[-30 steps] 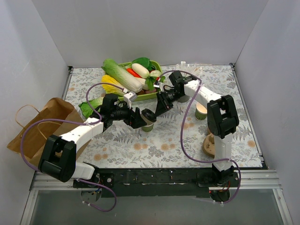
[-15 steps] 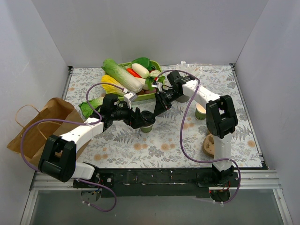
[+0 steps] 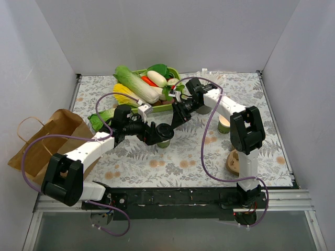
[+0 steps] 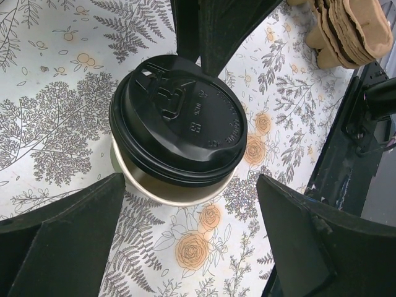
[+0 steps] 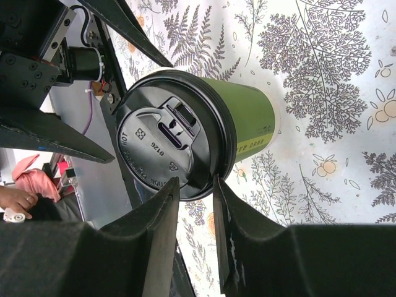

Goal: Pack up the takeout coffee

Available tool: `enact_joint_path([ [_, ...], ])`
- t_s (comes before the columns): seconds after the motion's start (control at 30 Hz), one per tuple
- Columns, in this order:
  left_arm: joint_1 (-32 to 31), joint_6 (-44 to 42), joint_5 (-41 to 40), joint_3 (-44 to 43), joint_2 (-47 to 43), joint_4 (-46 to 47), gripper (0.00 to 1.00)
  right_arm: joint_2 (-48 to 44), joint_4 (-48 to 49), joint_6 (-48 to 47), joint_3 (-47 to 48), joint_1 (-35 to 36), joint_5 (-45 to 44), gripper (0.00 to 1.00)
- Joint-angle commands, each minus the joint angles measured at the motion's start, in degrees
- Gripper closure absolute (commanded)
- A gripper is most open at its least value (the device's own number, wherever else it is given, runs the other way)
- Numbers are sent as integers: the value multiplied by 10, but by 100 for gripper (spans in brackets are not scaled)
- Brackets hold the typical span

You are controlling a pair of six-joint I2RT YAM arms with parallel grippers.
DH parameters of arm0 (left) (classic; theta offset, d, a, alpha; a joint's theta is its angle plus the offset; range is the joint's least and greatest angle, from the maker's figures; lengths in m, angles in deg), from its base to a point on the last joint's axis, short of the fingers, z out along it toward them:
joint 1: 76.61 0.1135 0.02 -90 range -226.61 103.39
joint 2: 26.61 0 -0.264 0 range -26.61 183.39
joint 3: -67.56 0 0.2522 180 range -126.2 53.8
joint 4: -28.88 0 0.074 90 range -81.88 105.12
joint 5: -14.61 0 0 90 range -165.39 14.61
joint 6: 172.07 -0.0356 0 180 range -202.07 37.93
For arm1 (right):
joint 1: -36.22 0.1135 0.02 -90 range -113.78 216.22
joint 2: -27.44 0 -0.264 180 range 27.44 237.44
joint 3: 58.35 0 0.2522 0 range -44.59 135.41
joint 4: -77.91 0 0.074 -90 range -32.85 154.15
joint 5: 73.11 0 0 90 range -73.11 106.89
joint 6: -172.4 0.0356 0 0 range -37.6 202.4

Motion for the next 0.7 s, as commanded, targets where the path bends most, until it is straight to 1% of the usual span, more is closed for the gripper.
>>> enact_joint_path([
  [0.0,-2,-18,8,-19,-28,-16,11,-11,2,-6,28,4,4,63],
  [0.23,-1,-20,-9,-30,-33,-32,11,-8,4,-3,33,9,7,64],
  [0.5,2,-18,-38,-63,-56,-87,10,-6,5,0,39,15,8,63],
  [0.67,2,-5,-46,-57,-75,-98,11,-11,4,1,40,19,9,63],
])
